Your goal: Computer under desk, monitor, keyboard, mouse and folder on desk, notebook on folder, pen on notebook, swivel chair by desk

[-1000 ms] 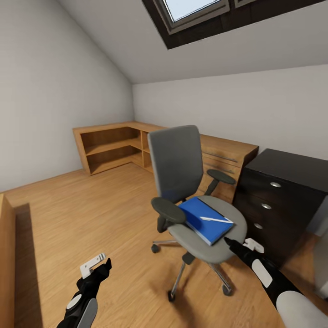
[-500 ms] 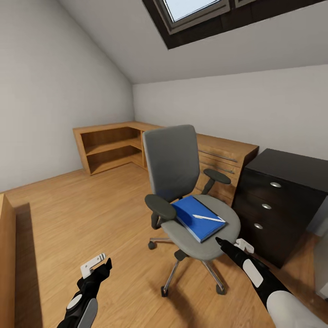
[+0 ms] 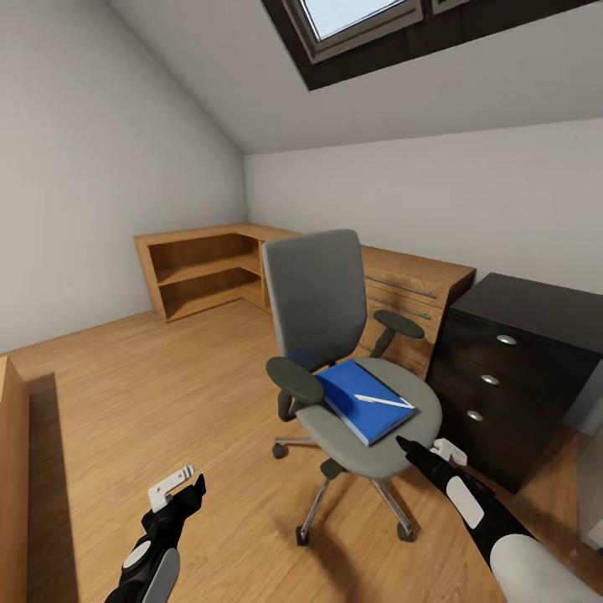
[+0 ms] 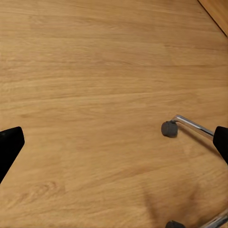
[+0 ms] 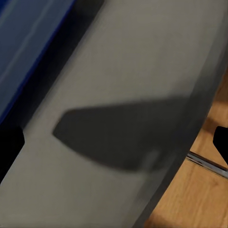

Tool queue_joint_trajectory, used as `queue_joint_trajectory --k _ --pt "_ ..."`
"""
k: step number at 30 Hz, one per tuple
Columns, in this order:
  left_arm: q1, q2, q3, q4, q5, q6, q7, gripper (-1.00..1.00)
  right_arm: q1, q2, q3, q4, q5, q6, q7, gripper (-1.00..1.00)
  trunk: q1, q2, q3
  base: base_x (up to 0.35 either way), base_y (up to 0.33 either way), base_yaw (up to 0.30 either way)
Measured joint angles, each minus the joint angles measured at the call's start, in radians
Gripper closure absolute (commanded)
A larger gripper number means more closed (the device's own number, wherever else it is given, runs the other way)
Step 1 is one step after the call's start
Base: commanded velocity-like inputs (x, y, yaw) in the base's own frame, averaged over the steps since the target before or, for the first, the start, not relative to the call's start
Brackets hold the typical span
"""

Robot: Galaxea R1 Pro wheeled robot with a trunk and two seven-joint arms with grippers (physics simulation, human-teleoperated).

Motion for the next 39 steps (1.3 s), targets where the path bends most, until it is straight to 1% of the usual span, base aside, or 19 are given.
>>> queue_joint_trajectory --k 13,39 --pt "0.000 0.000 -0.005 0.000 0.000 0.000 0.001 -1.00 0.001 0.000 0.003 0.024 0.006 -0.001 -0.002 -1.00 0.000 0.000 0.000 -0.224 0.000 0.000" --pt "0.000 0.000 -0.006 0.001 0.000 -0.001 0.004 -1.00 0.001 0.000 0.004 0.024 0.004 -0.001 -0.002 -1.00 0.000 0.000 0.000 -0.005 0.000 0.000"
